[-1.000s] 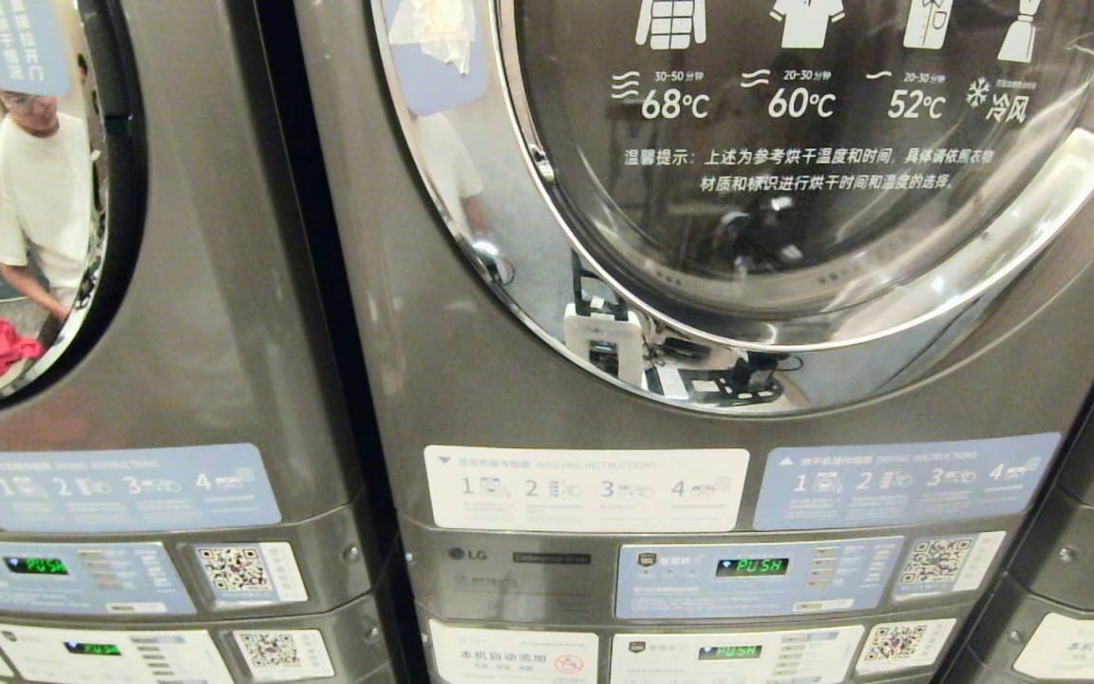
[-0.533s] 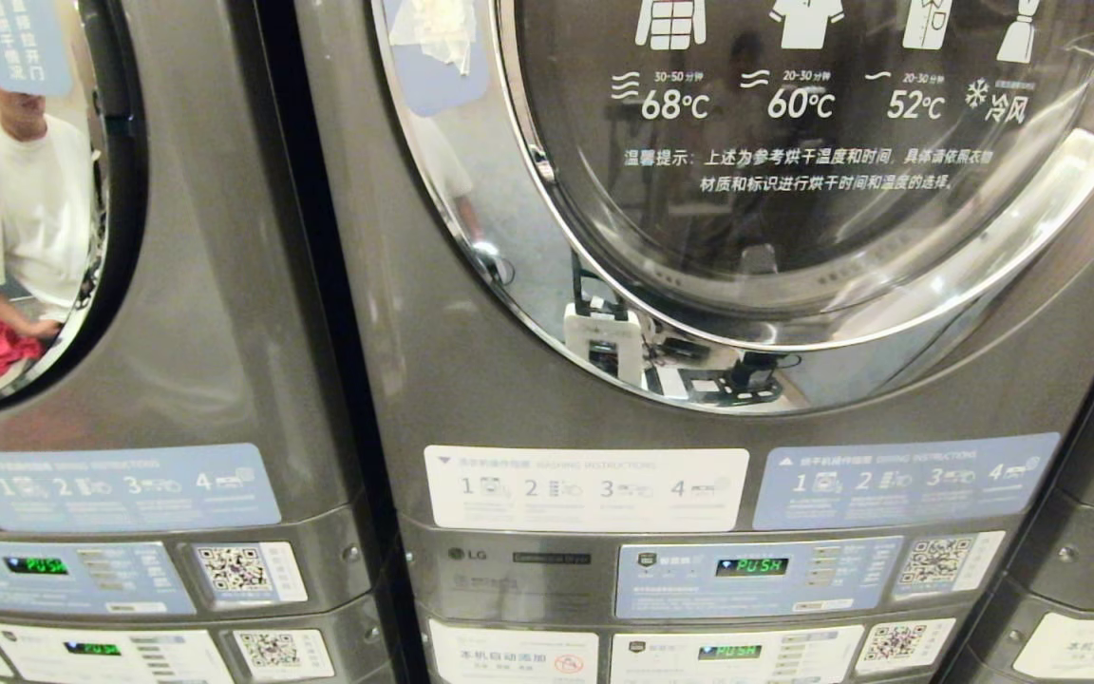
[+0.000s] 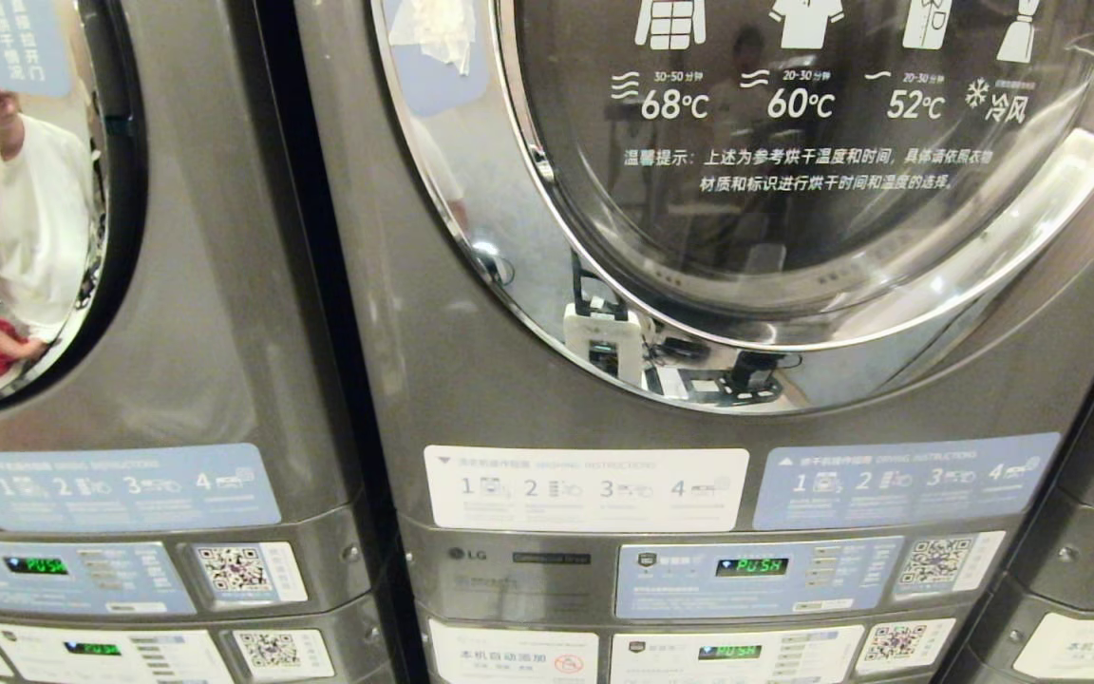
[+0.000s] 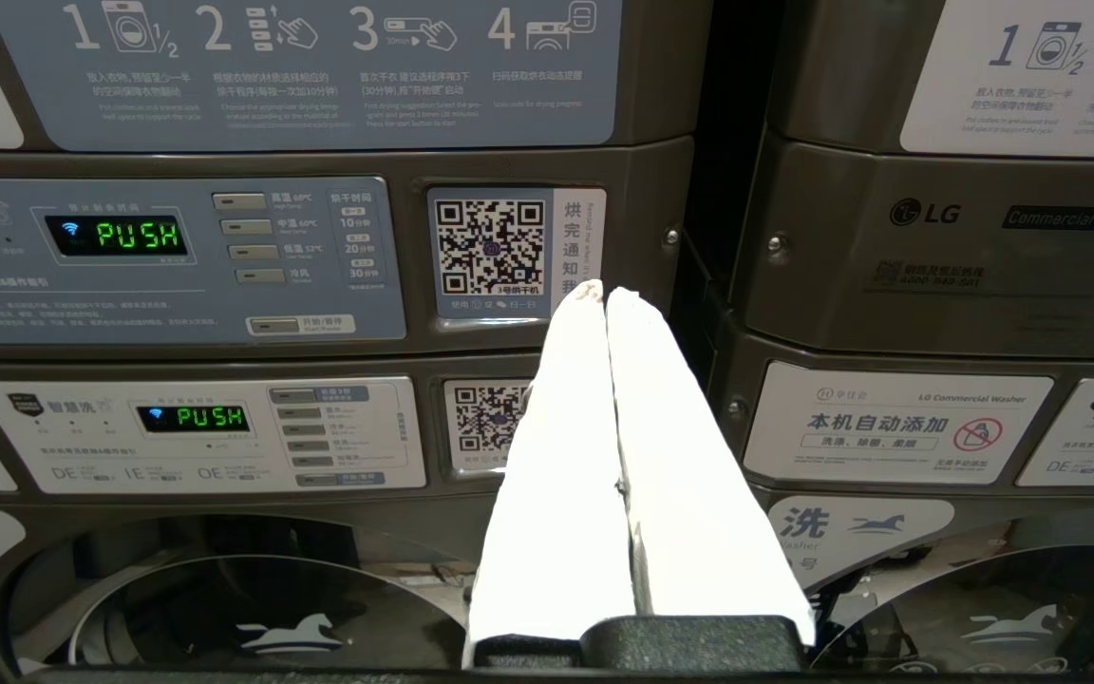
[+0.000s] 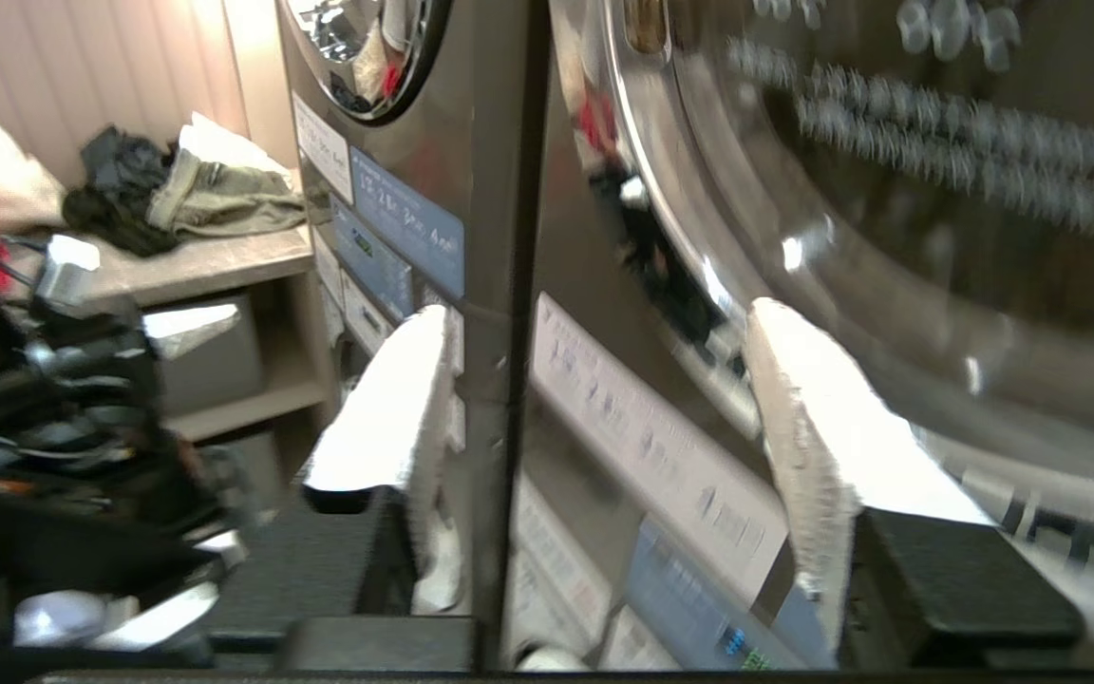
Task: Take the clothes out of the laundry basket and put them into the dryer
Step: Open the dryer
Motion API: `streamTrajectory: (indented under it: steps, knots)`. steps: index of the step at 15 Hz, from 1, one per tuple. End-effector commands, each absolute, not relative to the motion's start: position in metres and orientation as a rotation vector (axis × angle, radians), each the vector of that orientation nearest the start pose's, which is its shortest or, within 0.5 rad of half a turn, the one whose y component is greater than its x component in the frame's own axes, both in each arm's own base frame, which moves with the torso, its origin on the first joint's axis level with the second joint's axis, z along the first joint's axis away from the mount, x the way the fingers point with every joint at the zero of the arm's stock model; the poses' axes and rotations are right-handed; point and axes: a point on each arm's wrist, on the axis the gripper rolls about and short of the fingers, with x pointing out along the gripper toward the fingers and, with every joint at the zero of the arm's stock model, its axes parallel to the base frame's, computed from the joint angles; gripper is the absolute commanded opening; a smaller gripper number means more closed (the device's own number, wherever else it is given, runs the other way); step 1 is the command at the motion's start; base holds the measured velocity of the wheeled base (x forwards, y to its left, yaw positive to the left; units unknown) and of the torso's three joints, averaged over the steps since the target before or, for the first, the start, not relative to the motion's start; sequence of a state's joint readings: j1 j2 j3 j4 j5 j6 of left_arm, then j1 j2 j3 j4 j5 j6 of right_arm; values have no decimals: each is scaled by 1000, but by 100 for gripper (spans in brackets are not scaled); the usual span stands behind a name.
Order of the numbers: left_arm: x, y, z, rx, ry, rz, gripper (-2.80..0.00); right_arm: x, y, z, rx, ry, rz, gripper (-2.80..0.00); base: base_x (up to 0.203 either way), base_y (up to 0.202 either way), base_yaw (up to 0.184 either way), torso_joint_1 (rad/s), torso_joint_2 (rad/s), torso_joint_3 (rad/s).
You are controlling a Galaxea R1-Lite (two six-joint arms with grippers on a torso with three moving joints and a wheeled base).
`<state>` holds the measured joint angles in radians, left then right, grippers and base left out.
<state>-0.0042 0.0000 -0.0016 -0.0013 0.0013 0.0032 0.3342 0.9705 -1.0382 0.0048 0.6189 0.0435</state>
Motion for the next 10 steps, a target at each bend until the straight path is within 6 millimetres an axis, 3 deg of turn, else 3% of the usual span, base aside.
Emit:
streamTrajectory:
  steps: [1, 5, 10]
  knots:
    - [-23, 0, 76, 3, -3, -3, -280, 129, 65, 343, -11, -92, 993, 0, 0, 0, 0, 0, 0, 0]
    - [-23, 0, 76, 3, -3, -3, -280, 172, 110, 359, -25, -184, 1098, 0, 0, 0, 0, 0, 0, 0]
    - [-23, 0, 76, 3, -3, -2, -280, 210, 171, 374, -8, -253, 1166, 0, 0, 0, 0, 0, 0, 0]
